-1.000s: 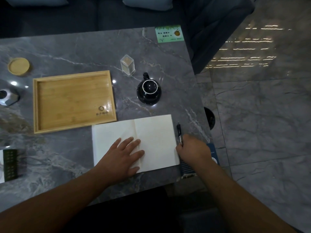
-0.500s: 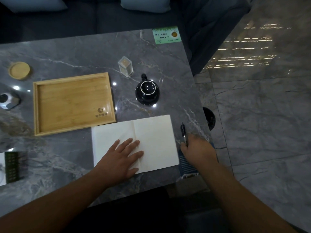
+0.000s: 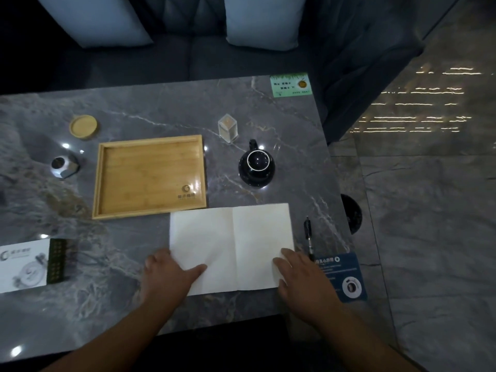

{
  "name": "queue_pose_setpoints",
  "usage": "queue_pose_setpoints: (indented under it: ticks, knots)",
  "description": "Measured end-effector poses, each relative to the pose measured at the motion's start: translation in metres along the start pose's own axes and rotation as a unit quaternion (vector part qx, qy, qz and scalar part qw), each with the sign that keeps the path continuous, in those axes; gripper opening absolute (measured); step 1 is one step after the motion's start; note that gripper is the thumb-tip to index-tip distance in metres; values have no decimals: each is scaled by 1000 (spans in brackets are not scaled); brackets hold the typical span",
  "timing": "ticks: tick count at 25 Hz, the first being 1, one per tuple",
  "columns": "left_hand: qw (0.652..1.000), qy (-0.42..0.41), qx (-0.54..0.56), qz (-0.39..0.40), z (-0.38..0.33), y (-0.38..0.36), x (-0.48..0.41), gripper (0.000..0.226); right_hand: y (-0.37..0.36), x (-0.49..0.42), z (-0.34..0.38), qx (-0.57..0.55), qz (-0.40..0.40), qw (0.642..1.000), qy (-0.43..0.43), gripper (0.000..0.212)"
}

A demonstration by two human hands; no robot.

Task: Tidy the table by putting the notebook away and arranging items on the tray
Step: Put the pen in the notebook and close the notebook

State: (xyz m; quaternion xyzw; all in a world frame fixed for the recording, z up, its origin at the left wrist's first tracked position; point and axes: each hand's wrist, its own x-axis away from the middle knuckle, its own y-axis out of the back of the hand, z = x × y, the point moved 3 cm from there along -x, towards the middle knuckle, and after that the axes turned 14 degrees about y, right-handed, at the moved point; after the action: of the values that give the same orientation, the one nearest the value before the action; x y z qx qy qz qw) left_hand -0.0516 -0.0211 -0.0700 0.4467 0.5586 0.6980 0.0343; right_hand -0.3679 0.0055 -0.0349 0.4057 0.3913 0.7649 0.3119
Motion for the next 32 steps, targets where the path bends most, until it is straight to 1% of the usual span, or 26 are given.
queue_pose_setpoints:
  ticks: [2,5,8,10,11,13,14,15,16,18,20,23,27,29,32]
  knots:
    - [996,73,45,16,-4,0,-3,111,-2,0,0,-4,19,1000,2,53]
    - [989,133,53,32,-8,1,-6,115,0,-2,1,2,23,1000,9,55]
    - [981,170,69,59,-12,3,-9,115,1,-2,2,3,24,1000,8,55]
    - [975,178,111,70,-12,7,-11,115,1,-2,2,5,23,1000,8,54]
    - [974,168,137,71,-11,9,-11,109,1,-2,2,3,25,1000,5,54]
    - [973,107,181,90,-12,13,-10,77,2,-3,2,-4,26,1000,-2,53]
    - [974,73,188,105,-13,16,-7,61,3,-3,3,-5,25,1000,-3,52]
    - [976,46,181,111,-13,19,-5,50,4,-4,3,-7,23,1000,-4,51]
    - [980,26,166,107,-13,23,-4,45,5,-4,4,-10,18,1000,-3,49]
    - [986,10,143,85,-12,34,-3,43,6,-6,8,-17,10,1000,7,46]
    - [987,-1,143,71,-10,47,-2,40,3,-8,14,-30,10,999,20,45]
    - [984,-43,158,77,-8,66,3,28,-1,-10,23,-57,-6,998,24,41]
    - [981,-62,163,89,-15,82,12,22,-5,-13,30,-65,-30,997,28,39]
    - [974,-72,181,116,-22,82,20,26,-4,-15,30,-74,-40,996,25,38]
    - [960,-113,180,181,-41,81,38,41,-1,-21,28,-101,-58,993,16,34]
